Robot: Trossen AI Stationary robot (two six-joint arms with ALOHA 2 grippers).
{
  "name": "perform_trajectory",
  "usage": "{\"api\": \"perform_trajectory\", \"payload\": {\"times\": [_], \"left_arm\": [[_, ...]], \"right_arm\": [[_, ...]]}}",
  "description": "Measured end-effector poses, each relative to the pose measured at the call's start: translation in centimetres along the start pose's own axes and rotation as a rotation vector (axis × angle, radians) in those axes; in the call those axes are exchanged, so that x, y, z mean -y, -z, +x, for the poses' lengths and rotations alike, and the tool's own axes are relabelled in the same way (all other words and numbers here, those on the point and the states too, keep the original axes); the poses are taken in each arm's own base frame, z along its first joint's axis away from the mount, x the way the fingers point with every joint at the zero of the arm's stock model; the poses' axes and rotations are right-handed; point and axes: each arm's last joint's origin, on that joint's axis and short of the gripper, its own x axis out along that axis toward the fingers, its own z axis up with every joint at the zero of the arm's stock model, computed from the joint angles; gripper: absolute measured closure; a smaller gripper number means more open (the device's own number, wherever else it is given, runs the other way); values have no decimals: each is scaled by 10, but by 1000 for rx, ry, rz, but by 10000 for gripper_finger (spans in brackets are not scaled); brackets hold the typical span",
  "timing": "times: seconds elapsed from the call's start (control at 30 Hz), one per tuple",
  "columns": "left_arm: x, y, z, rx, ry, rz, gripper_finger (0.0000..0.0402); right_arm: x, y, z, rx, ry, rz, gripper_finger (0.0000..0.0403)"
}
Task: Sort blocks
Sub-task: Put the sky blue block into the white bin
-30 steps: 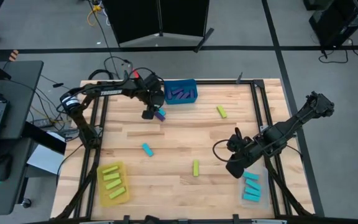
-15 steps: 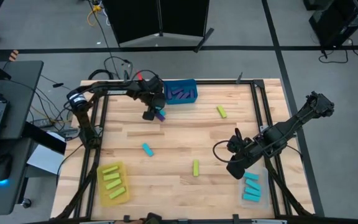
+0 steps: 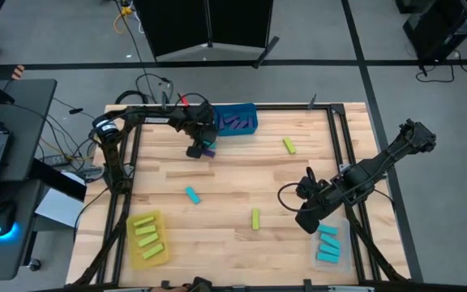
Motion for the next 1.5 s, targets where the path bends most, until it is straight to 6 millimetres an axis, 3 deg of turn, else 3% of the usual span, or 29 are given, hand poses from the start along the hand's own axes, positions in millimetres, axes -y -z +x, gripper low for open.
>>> {"api": "perform_trajectory", "payload": {"times": [0.2,0.43,0.7,0.83,1.0,1.17,1.5], "left_arm": [[0,0,-2,-24,-16,1,304],[5,-4,-14,-38,2,-52,306],[8,-23,-75,261,15,-233,306],[13,-34,-109,477,84,-337,306],[19,-54,-143,711,120,-383,306],[25,-76,-155,871,194,-395,306],[35,-107,-180,1148,303,-315,306]], "right_arm": [[0,0,0,0,0,-1,332],[0,0,0,-1,5,-17,334],[1,0,-1,12,5,-84,336],[1,-6,-5,167,23,-130,348],[-1,-30,-6,362,22,-178,379],[-2,-65,-10,539,-11,-204,391],[-5,-117,-32,879,-160,-132,336]]}}
